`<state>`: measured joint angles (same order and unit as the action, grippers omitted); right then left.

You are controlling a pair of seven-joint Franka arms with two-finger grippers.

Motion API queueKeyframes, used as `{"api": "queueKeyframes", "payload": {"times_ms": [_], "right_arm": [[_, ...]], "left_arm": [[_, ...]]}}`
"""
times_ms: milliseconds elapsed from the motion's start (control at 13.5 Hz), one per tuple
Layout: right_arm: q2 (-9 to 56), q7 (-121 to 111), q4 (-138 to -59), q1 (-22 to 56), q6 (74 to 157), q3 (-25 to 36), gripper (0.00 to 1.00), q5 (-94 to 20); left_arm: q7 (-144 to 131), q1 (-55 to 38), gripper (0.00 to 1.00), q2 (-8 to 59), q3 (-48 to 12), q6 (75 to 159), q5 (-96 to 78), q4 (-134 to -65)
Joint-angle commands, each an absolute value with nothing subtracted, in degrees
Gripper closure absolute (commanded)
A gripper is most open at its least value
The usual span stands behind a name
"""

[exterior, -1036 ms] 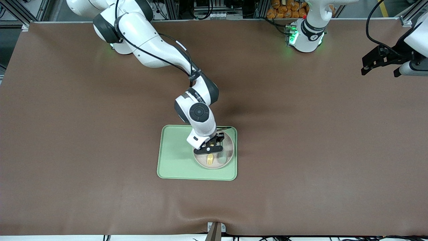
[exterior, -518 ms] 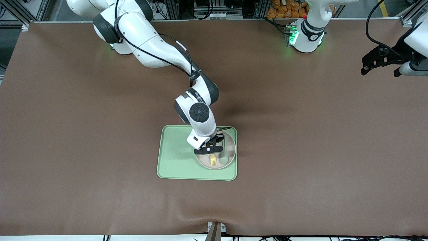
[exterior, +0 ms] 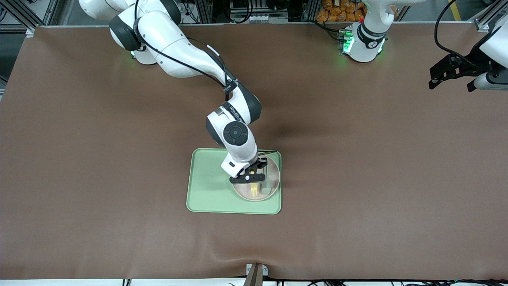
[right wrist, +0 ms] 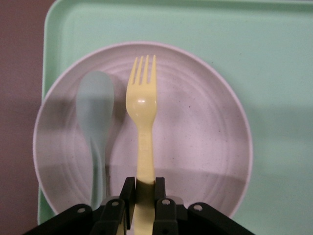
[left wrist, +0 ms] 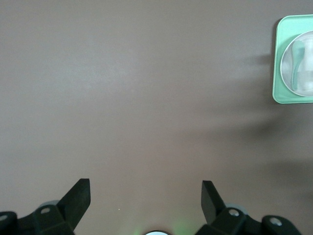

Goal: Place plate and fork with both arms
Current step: 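Close the right gripper on the yellow fork handle, then move the fork with the right gripper beside the plate on the tray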

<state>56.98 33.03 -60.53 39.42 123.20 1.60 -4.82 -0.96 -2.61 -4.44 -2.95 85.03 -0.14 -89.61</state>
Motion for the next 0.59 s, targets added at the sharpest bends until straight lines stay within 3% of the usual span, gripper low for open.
{"api": "queueKeyframes", "payload": {"times_ms": [0,148,518], "right_arm": [[53.9,32.9,-60.3,36.2,119.3,1.4,1.00,-5.5],[51.9,31.6,-61.3,34.5,118.0,1.4,1.00,-5.6],[47.6,28.0,-72.3,31.8,119.4,1.5,1.00,-4.6]], "left_arm": [[-1.0,-2.4,0.00,-4.2,-3.1,84.4,-0.6,-88.8],[-1.0,-2.3,0.00,-4.2,-3.1,84.4,-0.6,-88.9],[-1.0,-2.3,0.00,-4.2,-3.0,84.4,-0.5,-89.0]]}}
